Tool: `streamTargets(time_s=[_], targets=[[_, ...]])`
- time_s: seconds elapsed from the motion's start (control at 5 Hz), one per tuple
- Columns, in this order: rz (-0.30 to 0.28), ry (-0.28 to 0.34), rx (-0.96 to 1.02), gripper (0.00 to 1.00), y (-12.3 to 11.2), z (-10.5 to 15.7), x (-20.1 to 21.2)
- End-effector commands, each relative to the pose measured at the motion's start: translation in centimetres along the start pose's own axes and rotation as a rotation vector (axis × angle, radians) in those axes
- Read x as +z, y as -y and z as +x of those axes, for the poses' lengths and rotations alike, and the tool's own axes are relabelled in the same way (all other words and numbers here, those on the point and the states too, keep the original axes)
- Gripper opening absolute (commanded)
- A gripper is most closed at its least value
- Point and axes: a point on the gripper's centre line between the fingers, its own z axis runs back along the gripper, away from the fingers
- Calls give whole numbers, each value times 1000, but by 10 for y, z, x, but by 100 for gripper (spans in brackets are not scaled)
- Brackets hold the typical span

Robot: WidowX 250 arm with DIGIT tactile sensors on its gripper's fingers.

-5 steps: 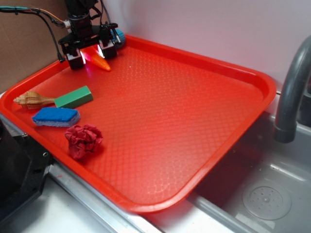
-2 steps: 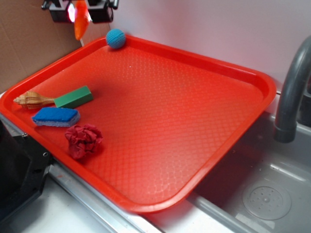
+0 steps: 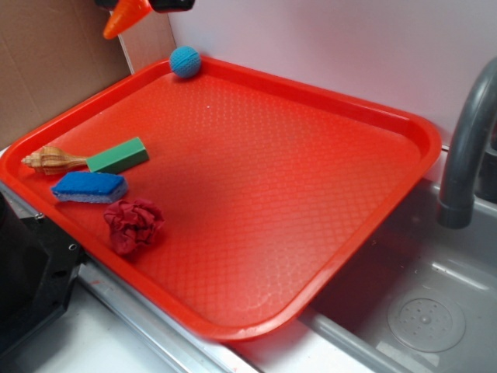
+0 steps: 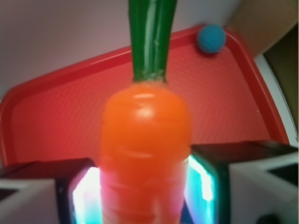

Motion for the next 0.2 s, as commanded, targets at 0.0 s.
streamTargets(time_s=[0.0], targets=[[-48,26,0,0,-29,5,19]])
